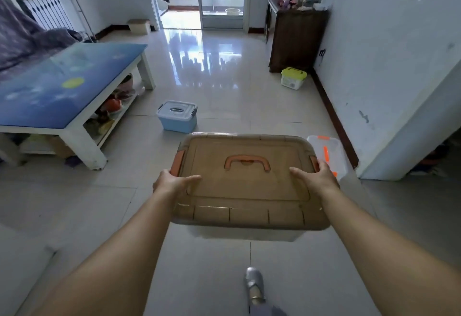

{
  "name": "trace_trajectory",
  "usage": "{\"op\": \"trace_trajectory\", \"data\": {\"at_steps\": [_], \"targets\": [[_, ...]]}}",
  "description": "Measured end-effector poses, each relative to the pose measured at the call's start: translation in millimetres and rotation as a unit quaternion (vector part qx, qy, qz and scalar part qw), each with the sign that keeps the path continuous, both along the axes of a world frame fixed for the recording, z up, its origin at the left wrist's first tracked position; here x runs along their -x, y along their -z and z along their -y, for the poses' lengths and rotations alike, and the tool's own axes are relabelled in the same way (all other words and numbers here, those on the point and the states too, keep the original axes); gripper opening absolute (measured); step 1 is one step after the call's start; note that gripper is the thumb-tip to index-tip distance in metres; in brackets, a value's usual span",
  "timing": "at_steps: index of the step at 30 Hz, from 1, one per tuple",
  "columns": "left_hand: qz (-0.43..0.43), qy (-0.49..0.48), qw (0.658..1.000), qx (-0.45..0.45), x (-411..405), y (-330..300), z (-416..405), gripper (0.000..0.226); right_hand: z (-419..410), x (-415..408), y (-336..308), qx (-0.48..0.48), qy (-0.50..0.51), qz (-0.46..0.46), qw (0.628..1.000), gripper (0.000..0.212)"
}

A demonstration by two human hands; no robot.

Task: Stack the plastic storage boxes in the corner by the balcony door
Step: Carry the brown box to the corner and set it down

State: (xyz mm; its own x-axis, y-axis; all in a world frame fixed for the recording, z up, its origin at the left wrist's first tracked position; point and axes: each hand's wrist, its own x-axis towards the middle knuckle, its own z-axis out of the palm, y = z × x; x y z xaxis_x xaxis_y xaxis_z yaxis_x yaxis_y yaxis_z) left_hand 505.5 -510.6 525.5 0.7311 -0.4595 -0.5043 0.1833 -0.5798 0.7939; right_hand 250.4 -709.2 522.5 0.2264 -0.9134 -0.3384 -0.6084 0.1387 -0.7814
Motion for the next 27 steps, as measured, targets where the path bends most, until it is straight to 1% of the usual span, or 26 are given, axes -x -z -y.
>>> {"op": "trace_trajectory", "data": {"at_steps": [4, 9, 11, 12, 14, 16, 19, 20, 23, 25, 27], "targets": [[-0.005, -0.016, 1.000, -0.009, -52, -7, 90, 0.088, 94, -60, -9, 0.003, -0.008, -0.032, 0.999, 0.089], [-0.002, -0.015, 1.000, -0.005, -135, -22, 199, 0.084, 211, -148, -30, 0.016, -0.021, -0.026, 0.999, 0.089], [0.005, -0.023, 1.000, -0.001, -180, -22, 250, 0.082, 265, -196, -30, 0.021, -0.028, -0.024, 0.999, 0.089], [0.016, -0.025, 1.000, -0.003, -193, -25, 263, 0.081, 277, -209, -32, 0.026, -0.030, -0.026, 0.999, 0.089], [0.025, -0.033, 0.999, 0.004, -236, -23, 304, 0.080, 323, -254, -28, 0.031, -0.040, -0.008, 0.999, 0.088], [0.041, -0.034, 0.999, -0.004, -278, -22, 343, 0.083, 362, -298, -25, 0.031, -0.044, 0.001, 0.999, 0.088], [0.029, -0.036, 0.999, -0.009, -356, -24, 412, 0.091, 434, -377, -25, 0.018, -0.035, 0.005, 0.999, 0.088], [0.035, -0.035, 0.999, -0.013, -371, -27, 427, 0.092, 446, -391, -27, 0.019, -0.033, 0.004, 0.999, 0.087], [0.041, -0.037, 0.998, -0.015, -440, -41, 497, 0.088, 520, -460, -36, 0.008, -0.024, 0.012, 1.000, 0.085], [0.043, -0.022, 0.999, -0.011, -466, -49, 530, 0.090, 550, -486, -39, 0.005, -0.024, 0.021, 0.999, 0.085], [0.037, -0.021, 0.999, -0.014, -505, -47, 581, 0.092, 601, -522, -34, -0.005, -0.012, 0.026, 1.000, 0.084]]}}
